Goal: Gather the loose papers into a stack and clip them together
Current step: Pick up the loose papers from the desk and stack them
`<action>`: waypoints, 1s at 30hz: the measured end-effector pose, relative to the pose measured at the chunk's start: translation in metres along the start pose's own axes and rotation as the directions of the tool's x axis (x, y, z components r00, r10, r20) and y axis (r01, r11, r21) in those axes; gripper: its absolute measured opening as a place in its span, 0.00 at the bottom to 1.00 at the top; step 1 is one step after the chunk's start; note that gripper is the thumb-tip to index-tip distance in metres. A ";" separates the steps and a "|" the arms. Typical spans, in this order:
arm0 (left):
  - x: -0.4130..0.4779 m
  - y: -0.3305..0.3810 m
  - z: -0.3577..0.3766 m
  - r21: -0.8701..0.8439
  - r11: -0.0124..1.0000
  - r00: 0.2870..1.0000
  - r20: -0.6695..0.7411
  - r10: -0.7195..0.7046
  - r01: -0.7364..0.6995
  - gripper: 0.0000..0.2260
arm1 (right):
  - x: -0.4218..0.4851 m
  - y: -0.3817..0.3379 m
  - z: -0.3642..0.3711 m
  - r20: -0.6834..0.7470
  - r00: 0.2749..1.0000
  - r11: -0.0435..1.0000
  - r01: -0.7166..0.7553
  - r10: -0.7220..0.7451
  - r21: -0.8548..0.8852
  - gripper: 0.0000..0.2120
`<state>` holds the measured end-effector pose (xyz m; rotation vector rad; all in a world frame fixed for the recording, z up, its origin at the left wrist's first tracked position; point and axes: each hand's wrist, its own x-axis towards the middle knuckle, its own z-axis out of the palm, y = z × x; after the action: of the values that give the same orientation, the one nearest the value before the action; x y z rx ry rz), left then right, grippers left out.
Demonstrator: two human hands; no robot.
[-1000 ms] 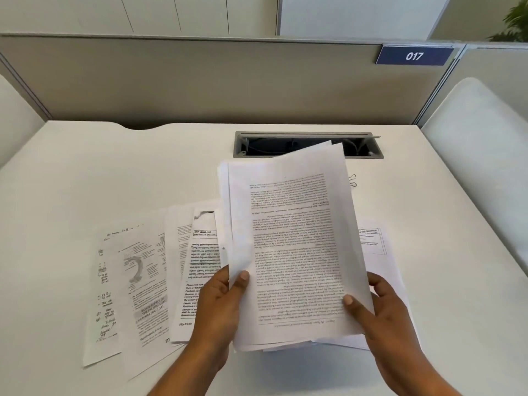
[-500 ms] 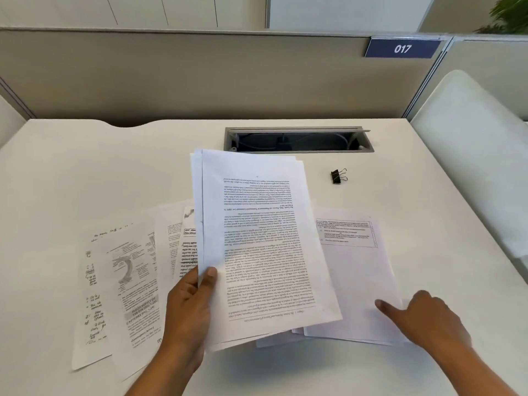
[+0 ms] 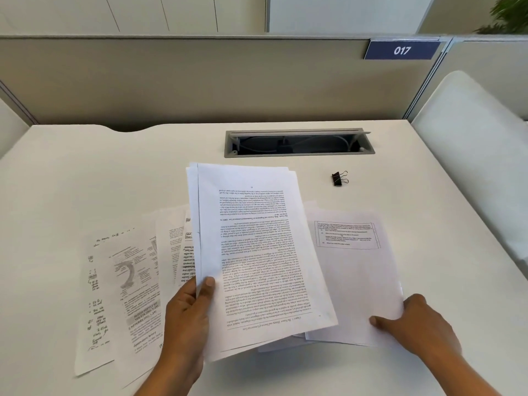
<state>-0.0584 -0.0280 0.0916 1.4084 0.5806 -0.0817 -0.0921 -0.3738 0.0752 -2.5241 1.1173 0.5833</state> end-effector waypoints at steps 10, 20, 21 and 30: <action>0.004 0.001 -0.013 0.044 0.999 1.000 -0.024 -0.019 0.020 0.09 | 0.004 0.016 -0.005 -0.101 0.988 0.962 0.140 -0.119 0.235 0.19; 0.010 0.000 -0.016 0.056 0.998 0.999 -0.048 -0.023 0.026 0.10 | -0.004 0.022 -0.038 -0.181 0.983 0.678 0.154 -0.032 0.718 0.11; 0.010 0.000 -0.015 0.054 0.998 0.999 -0.045 -0.027 0.030 0.09 | -0.006 0.021 -0.042 -0.162 0.987 0.628 0.138 -0.018 0.766 0.11; 0.008 -0.001 -0.003 0.050 0.996 0.998 -0.009 -0.070 0.070 0.10 | -0.040 -0.010 -0.049 -0.009 0.988 0.337 0.062 -0.157 0.939 0.07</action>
<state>-0.0532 -0.0232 0.0871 1.4376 0.6380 -0.1480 -0.0973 -0.3642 0.1381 -1.4631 0.8359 -0.0696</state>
